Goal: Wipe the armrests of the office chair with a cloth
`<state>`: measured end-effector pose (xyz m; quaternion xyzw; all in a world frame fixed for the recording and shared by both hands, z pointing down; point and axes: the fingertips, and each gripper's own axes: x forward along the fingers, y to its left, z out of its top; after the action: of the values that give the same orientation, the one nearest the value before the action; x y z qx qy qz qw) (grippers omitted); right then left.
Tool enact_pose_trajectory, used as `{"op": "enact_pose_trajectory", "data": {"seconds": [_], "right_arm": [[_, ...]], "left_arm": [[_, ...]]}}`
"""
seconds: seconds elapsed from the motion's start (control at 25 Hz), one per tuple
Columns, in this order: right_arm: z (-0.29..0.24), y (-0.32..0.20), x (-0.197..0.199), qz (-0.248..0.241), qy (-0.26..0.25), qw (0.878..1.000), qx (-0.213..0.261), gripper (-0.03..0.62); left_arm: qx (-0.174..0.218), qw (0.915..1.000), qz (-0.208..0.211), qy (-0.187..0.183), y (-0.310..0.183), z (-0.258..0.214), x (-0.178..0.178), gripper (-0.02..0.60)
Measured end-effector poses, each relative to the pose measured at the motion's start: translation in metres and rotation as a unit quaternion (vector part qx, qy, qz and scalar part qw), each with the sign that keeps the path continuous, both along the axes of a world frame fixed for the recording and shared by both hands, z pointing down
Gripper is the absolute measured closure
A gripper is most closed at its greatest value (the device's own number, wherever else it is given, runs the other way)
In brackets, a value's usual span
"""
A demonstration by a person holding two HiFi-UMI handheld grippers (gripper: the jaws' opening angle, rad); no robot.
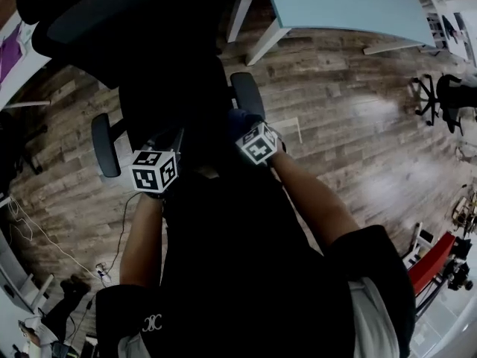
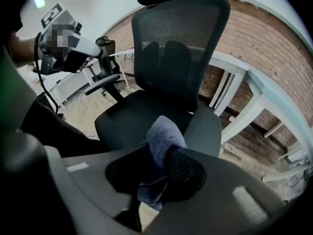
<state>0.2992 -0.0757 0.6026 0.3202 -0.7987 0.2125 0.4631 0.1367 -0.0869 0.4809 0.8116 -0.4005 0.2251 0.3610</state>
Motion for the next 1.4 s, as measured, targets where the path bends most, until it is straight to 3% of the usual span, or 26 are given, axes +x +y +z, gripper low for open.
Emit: {"op": "enact_pose_trajectory", "data": {"seconds": [0.2,0.36,0.56,0.68,0.8,0.92,1.08,1.28,1.4], "right_arm": [[0.005,-0.048,-0.012,-0.057,0.001,0.998,0.014,0.511],[0.007,-0.088,-0.021,-0.096,0.015,0.995,0.033,0.511],[0.007,-0.136,-0.026,-0.109,0.023,0.993,0.045,0.511],[0.005,-0.161,-0.020,-0.085,0.021,0.995,0.042,0.511],[0.013,-0.170,-0.005,-0.015,0.005,1.000,-0.008,0.511],[0.016,-0.174,0.004,0.055,-0.030,0.997,-0.046,0.511],[0.003,-0.197,0.041,0.086,-0.006,0.996,0.017,0.513],[0.006,-0.180,0.061,0.109,-0.014,0.994,0.000,0.513],[0.003,-0.179,0.079,0.119,0.006,0.993,0.019,0.513]], "left_arm": [[-0.008,0.9976,-0.068,-0.012,0.009,0.000,-0.018,0.575],[-0.013,0.9949,-0.098,-0.019,0.020,0.000,-0.027,0.575],[-0.016,0.9909,-0.131,-0.025,0.028,-0.002,-0.033,0.575],[-0.017,0.9900,-0.137,-0.030,0.029,-0.005,-0.033,0.575],[-0.013,0.9900,-0.137,-0.033,0.029,-0.007,-0.031,0.575],[-0.013,0.9907,-0.131,-0.034,0.030,-0.008,-0.029,0.575],[-0.014,0.9922,-0.119,-0.034,0.031,-0.009,-0.022,0.575],[-0.011,0.9947,-0.097,-0.032,0.023,-0.008,-0.012,0.575],[-0.009,0.9963,-0.080,-0.029,0.018,-0.007,-0.003,0.575]]}}
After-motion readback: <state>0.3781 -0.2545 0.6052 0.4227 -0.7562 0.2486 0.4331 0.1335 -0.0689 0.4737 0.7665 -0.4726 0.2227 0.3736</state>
